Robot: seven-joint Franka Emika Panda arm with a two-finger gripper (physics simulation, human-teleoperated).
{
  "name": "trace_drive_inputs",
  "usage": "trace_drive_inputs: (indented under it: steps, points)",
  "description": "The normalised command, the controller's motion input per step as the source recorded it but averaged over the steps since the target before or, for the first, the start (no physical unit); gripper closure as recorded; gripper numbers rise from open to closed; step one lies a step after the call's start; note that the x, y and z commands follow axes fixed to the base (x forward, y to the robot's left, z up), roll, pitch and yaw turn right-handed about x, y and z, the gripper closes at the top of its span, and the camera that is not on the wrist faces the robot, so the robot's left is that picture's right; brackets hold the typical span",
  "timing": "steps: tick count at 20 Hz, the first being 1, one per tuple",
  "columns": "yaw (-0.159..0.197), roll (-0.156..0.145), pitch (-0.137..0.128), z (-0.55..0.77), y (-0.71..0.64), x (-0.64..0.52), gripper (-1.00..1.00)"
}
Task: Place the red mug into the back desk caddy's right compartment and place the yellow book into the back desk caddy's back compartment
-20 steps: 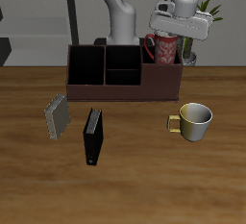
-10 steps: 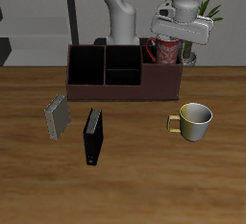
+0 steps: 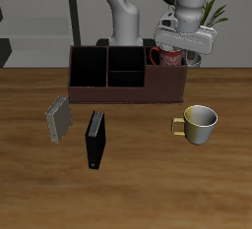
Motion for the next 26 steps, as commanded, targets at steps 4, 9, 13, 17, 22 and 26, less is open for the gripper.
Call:
trace_drive_inputs:
  steps: [4, 9, 13, 17, 22, 26]
  points:
    - [-0.041, 0.02, 0.025, -0.15, -0.01, 0.05, 1.0]
    - [-0.02, 0.02, 0.028, -0.18, 0.03, -0.03, 1.0]
    - [-0.009, -0.01, 0.025, -0.04, 0.0, -0.01, 1.0]
    - [0.008, -0.017, 0.011, 0.06, -0.03, 0.02, -1.0]
    - [-0.008, -0.004, -0.01, 0.12, -0.02, -0.02, -1.0]
    - [0.02, -0.013, -0.024, 0.14, -0.02, 0.02, -1.0]
